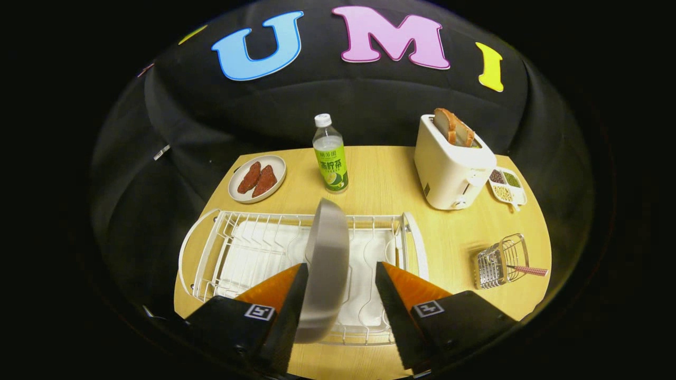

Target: Take the plate from the dish rack, then take the spoon from the basket and place it into the plate.

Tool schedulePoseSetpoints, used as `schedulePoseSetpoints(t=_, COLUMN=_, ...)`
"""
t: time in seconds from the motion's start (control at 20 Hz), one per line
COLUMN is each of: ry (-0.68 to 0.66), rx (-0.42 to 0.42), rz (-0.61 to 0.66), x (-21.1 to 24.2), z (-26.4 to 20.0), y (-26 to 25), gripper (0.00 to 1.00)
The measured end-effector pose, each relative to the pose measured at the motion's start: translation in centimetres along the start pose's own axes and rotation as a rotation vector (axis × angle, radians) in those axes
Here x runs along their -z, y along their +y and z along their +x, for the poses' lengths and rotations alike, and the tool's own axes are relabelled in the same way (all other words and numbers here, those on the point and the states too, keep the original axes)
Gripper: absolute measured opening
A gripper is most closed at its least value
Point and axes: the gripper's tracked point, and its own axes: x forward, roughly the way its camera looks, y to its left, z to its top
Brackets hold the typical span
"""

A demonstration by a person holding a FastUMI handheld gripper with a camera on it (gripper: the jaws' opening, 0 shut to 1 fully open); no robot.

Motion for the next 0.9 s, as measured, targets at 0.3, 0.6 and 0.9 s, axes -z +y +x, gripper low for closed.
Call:
schedulePoseSetpoints(t=0.3, ry=-0.012, rx=0.060, rz=0.055, x=0.1, z=1.1, y=0.5, gripper=0.42)
schedulePoseSetpoints(t=0.6, ry=-0.013, rx=0.132, rz=0.115, x=0.1, z=0.6, y=-0.2, gripper=0.34)
schedulePoseSetpoints(t=0.9, ry=-0.054, rx=0.182, rz=0.141, x=-1.3, z=-0.7, y=-0.7, gripper=0.32)
